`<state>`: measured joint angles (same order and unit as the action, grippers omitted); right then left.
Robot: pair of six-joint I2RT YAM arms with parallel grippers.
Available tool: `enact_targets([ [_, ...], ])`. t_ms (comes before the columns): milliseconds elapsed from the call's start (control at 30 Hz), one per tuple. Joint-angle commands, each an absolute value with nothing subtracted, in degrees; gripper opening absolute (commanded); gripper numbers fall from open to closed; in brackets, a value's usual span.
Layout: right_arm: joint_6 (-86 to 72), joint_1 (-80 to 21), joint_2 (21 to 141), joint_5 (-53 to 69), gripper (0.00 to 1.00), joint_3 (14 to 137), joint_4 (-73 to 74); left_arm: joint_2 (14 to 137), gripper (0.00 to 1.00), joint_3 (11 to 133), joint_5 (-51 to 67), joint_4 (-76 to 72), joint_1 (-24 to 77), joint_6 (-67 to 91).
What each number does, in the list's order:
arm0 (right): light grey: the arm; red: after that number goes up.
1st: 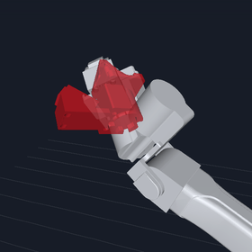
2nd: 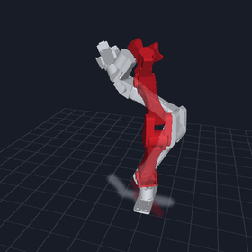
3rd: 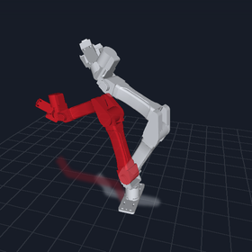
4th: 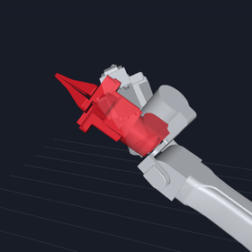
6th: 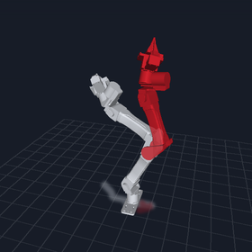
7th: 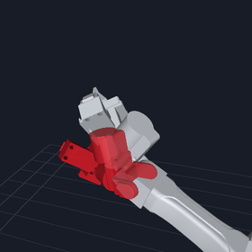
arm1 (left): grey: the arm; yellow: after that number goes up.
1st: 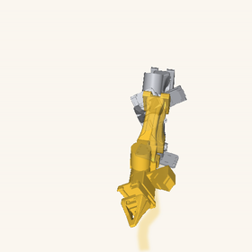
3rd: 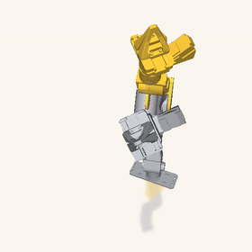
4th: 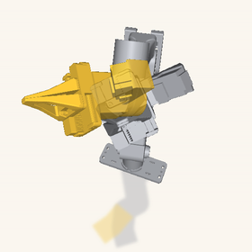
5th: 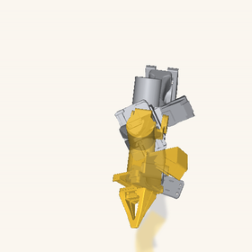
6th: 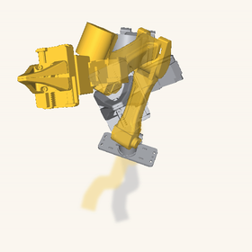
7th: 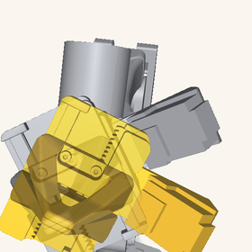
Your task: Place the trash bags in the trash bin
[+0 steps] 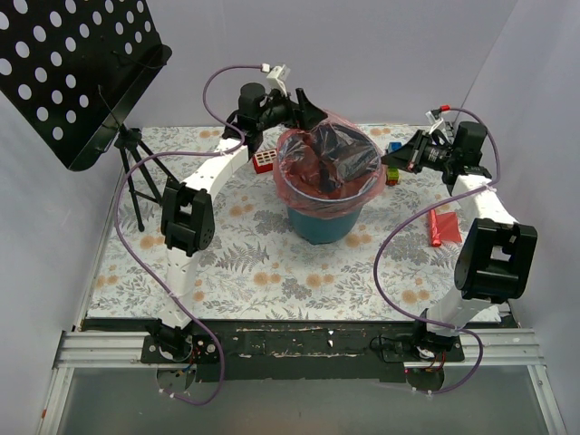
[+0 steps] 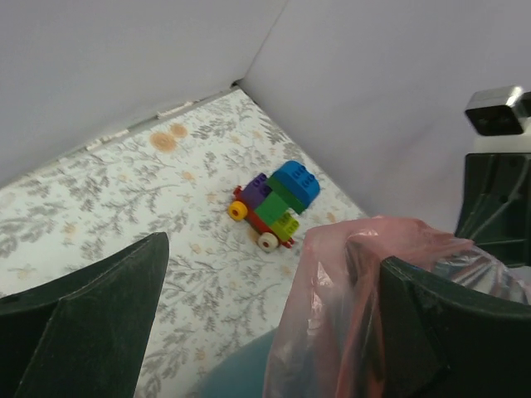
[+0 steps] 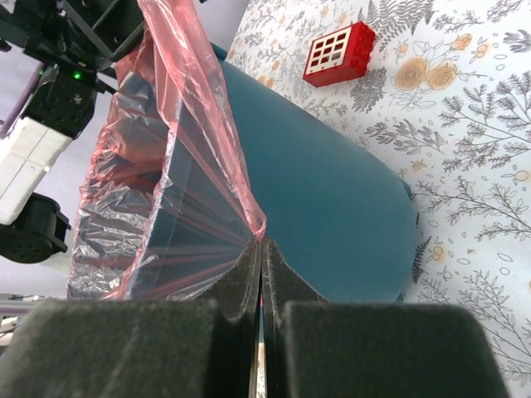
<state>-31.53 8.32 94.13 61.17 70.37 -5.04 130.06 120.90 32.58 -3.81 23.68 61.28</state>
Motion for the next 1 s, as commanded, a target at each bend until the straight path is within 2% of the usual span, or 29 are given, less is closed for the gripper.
enact_targets([
  [0, -30.3, 5.9, 94.7, 61.3, 0.01, 69.7, -5.2, 128.6, 0.87, 112.3, 44.9, -8.0, 22.1, 77.6],
  [200, -27.8, 3.4, 95.7, 61.4, 0.01, 69.0, -2.5, 128.8, 0.86, 106.7, 55.5, -14.3, 22.1, 90.1],
  [467, -23.9, 3.4, 97.5, 60.8, 0.01, 68.1, -0.3, 129.5, 0.82, 100.3, 54.4, -14.9, 21.1, 87.6],
  [600, -22.2, 3.4, 98.4, 59.2, 0.02, 69.3, 1.9, 128.8, 0.88, 99.1, 54.7, -12.9, 20.1, 85.8],
  [667, -20.4, 3.6, 98.4, 57.4, 0.13, 70.7, 3.8, 127.4, 0.9, 99.6, 52.2, -9.7, 19.7, 83.2],
  [733, -18.4, 4.0, 97.9, 52.8, 0.32, 71.8, 5.8, 126.1, 0.91, 102.4, 46.4, -1.1, 19.2, 76.3],
  [767, -16.9, 4.0, 97.6, 49.8, 0.48, 72.6, 7.0, 125.6, 0.92, 103.6, 41.8, 1.7, 18.9, 72.5],
  [800, -15.6, 4.5, 97.0, 47.5, 0.56, 73.4, 7.6, 124.9, 0.93, 104.7, 37.6, 4.1, 18.5, 69.8],
  [867, -12.7, 5.6, 96.4, 43.1, 0.67, 76.1, 8.9, 123.7, 0.93, 106.1, 33.9, 6.9, 17.7, 64.3],
  [933, -7.7, 6.1, 96.0, 39.0, 0.73, 80.7, 12.0, 121.5, 0.93, 106.9, 31.4, 7.9, 17.1, 59.6],
  [967, -4.7, 6.0, 95.5, 35.5, 0.82, 83.5, 14.1, 120.0, 0.92, 107.0, 31.2, 8.2, 17.1, 56.6],
])
